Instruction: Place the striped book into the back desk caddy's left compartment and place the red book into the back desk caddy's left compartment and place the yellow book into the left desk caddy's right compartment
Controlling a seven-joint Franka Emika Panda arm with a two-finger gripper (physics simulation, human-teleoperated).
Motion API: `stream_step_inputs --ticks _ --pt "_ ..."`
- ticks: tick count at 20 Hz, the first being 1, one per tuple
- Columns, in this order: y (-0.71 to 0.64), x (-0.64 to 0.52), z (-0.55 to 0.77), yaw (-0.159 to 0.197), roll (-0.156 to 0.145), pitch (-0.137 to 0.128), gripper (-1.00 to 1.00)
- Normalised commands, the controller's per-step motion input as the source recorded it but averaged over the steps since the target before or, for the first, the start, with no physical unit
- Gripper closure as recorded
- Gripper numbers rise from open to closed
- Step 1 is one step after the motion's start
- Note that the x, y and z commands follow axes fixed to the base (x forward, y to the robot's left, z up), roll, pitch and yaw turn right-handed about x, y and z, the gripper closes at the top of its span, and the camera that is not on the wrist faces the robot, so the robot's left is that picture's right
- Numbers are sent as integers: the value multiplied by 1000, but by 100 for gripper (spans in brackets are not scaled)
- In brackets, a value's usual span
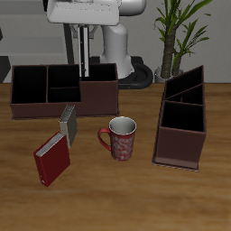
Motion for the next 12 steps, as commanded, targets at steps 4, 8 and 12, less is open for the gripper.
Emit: stream_step_inputs --ticks 4,8,12 --pt "-157 -431 -70 33 6 17 100" --pt "-421 -482 -59 -4 -6 32 100" --pt "-482 -331 24 -48 11 32 100"
